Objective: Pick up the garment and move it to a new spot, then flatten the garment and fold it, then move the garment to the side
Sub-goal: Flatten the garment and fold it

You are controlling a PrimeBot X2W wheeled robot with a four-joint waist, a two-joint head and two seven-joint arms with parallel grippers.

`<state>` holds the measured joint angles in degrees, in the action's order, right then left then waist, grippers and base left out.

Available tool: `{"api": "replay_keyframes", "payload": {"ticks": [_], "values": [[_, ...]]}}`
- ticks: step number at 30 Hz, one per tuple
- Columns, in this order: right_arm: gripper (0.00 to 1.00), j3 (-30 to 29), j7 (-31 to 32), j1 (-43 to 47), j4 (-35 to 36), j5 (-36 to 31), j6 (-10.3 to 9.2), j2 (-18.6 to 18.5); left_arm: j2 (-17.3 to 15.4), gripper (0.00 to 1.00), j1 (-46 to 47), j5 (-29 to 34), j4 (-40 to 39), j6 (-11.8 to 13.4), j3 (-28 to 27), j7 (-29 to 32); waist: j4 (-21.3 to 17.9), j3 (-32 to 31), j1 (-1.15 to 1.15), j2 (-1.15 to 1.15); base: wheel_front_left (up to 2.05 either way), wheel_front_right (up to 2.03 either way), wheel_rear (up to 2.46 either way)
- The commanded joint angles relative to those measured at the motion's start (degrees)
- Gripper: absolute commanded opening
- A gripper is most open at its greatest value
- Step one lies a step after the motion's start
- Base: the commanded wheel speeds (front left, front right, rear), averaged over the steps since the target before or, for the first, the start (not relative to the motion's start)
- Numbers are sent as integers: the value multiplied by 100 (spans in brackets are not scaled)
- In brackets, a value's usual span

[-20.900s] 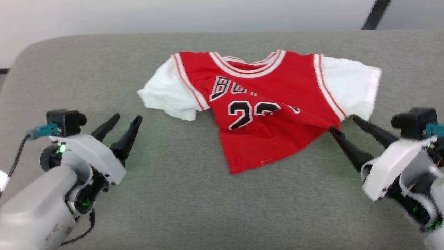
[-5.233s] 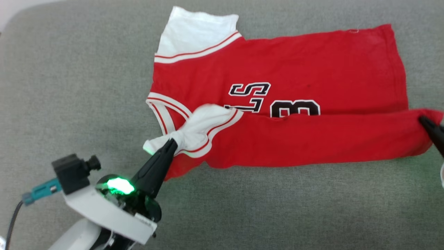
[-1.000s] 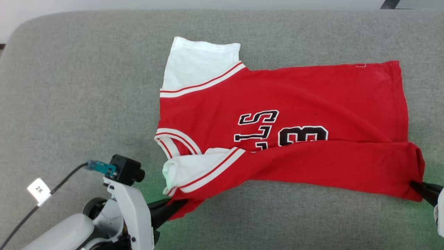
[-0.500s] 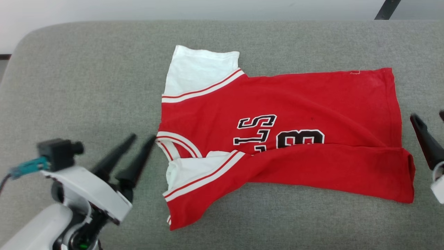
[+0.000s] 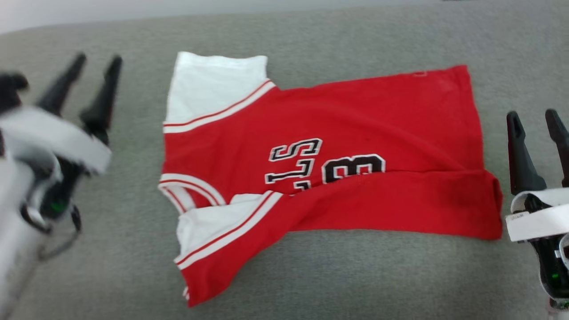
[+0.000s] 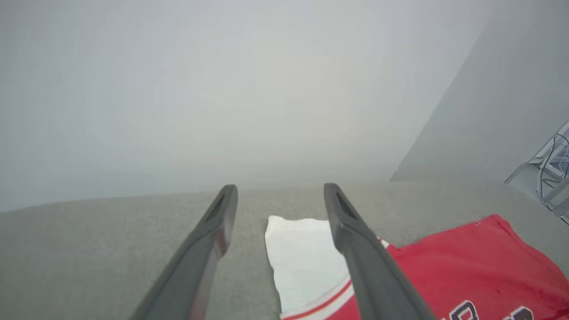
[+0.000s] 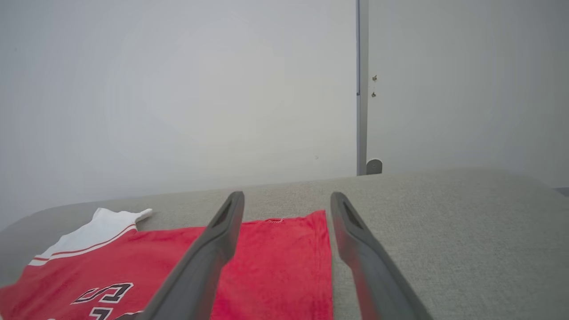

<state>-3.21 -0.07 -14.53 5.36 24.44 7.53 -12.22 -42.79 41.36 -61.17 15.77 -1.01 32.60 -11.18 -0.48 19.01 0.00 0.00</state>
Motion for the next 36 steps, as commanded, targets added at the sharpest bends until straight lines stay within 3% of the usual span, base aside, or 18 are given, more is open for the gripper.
{"api": "replay_keyframes", "payload": {"ticks": [1, 10, 19, 30, 32, 33, 36], "values": [[100, 24, -125, -119, -35, -66, -6, 41, 14, 100, 351, 70, 239, -73, 46, 183, -421, 331, 0, 0, 0, 0, 0], [100, 405, -303, -343, -335, 200, -6, 210, 60, 100, 2001, 277, 1927, -490, 501, 1666, -1055, 774, 0, 0, 0, 0, 0], [100, 579, -334, -415, -395, 316, -6, 99, 207, 100, 2764, 24, 3215, -613, 987, 3762, -1324, 920, 0, 0, 0, 0, 0], [100, 798, -243, -673, -252, 381, -6, -24, 436, 100, 3000, -88, 3747, -655, 1360, 4624, -1309, 1070, 0, 0, 0, 0, 0], [100, 899, -154, -850, -217, 381, -6, -105, 465, 21, 2979, -177, 3631, -658, 1402, 4640, -1298, 1093, 0, 0, 0, 0, 0], [100, 963, -89, -970, -208, 378, -6, -155, 475, 0, 2968, -230, 3584, -659, 1409, 4629, -1291, 1106, 0, 0, 0, 0, 0], [100, 1199, 234, -1397, -305, 393, -6, -355, 490, 0, 2945, -325, 3451, -660, 1486, 4647, -1248, 1134, 0, 0, 0, 0, 0]]}}
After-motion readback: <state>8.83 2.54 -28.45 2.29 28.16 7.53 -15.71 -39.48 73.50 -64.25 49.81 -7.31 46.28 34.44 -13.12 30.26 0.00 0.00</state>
